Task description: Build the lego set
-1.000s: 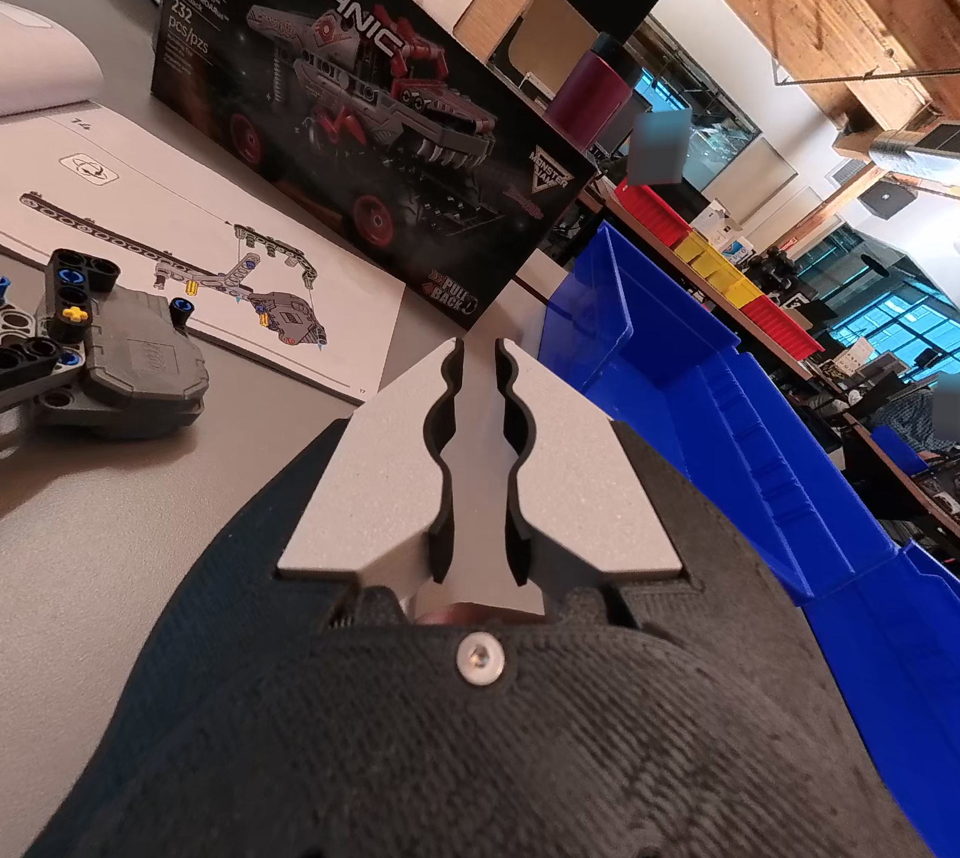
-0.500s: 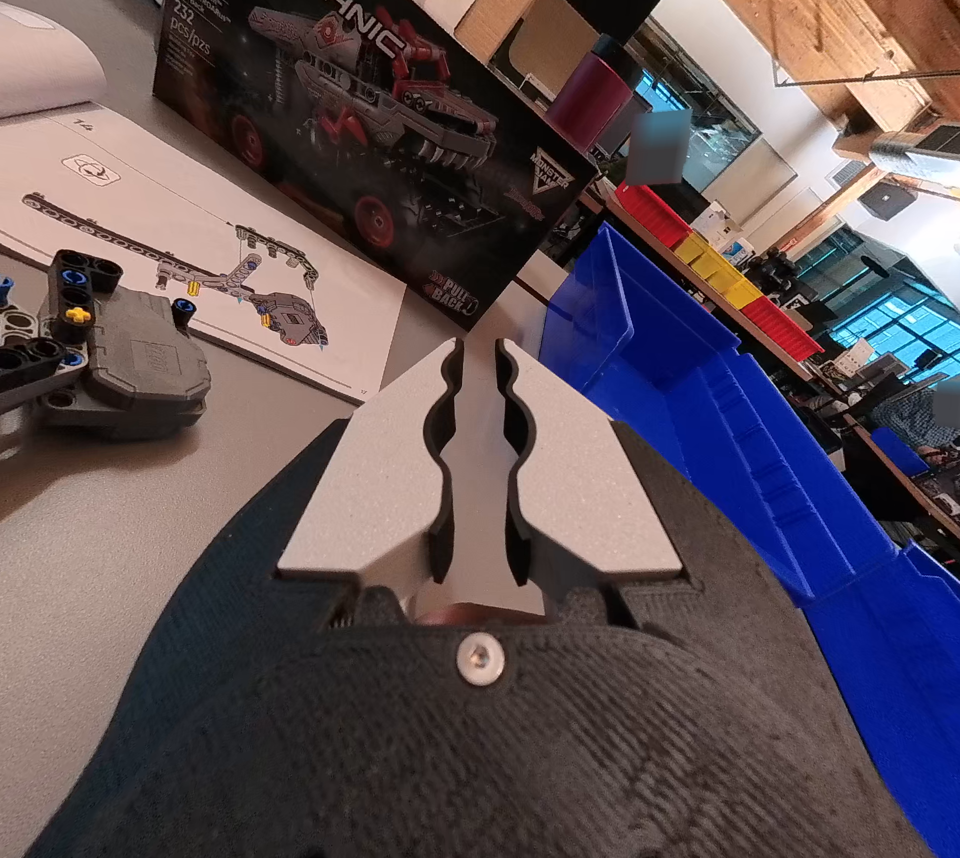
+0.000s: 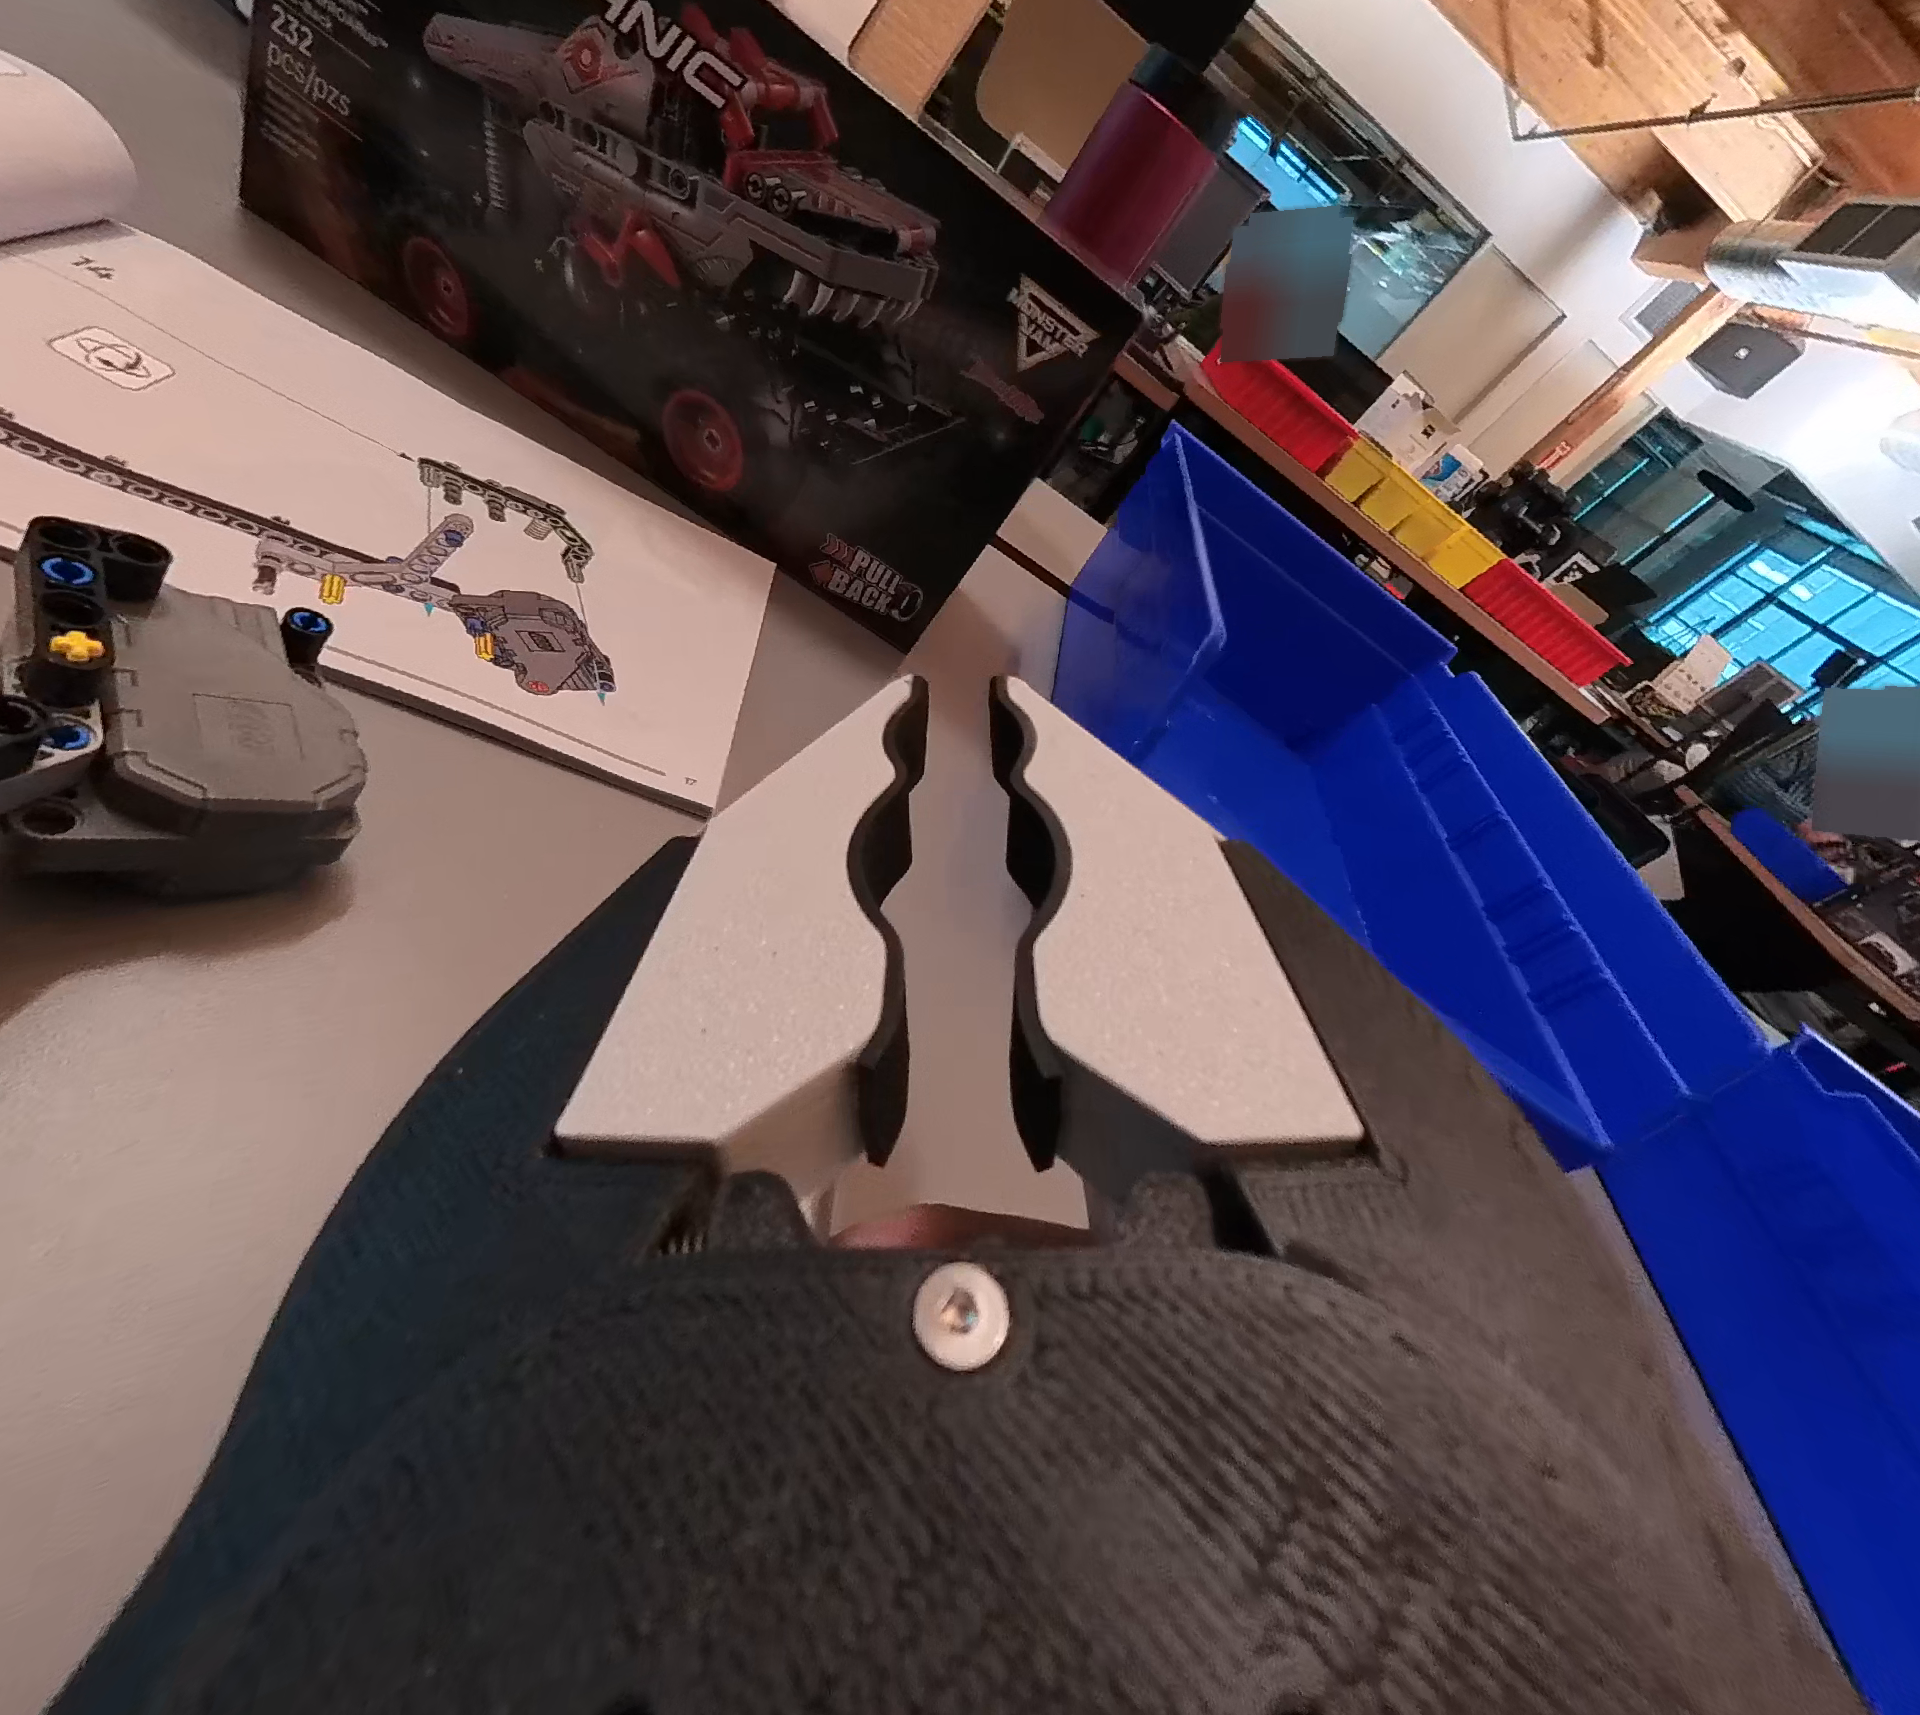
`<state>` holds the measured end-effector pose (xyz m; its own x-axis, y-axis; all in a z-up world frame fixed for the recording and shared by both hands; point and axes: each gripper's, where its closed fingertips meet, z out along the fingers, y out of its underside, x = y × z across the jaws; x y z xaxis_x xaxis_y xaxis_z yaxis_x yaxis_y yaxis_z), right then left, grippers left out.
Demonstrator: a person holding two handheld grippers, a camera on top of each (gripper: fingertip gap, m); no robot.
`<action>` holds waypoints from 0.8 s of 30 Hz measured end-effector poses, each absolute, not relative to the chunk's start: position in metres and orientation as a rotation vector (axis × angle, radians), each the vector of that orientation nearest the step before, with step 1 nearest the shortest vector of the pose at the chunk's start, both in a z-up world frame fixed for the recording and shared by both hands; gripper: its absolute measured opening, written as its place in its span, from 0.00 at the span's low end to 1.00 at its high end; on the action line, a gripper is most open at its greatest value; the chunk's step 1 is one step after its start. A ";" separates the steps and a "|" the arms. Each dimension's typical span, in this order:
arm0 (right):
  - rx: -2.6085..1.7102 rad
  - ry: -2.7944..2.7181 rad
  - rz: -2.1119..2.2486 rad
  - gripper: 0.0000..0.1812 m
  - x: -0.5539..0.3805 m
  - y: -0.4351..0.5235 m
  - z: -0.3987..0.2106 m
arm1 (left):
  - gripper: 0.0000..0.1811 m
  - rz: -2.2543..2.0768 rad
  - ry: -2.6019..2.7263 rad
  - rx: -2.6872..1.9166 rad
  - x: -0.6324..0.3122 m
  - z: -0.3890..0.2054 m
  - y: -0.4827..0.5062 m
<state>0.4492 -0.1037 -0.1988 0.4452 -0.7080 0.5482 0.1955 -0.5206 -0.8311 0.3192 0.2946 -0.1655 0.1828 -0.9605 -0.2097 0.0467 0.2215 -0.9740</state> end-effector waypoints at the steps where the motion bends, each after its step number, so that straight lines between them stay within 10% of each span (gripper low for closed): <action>1: -1.762 0.455 -1.221 0.05 0.450 -0.106 -0.198 | 0.00 -0.952 1.117 -1.075 0.318 -0.164 0.296; 24: -1.706 0.605 -1.097 0.06 0.460 -0.125 -0.194 | 0.00 -0.788 0.848 -0.974 0.294 -0.142 0.313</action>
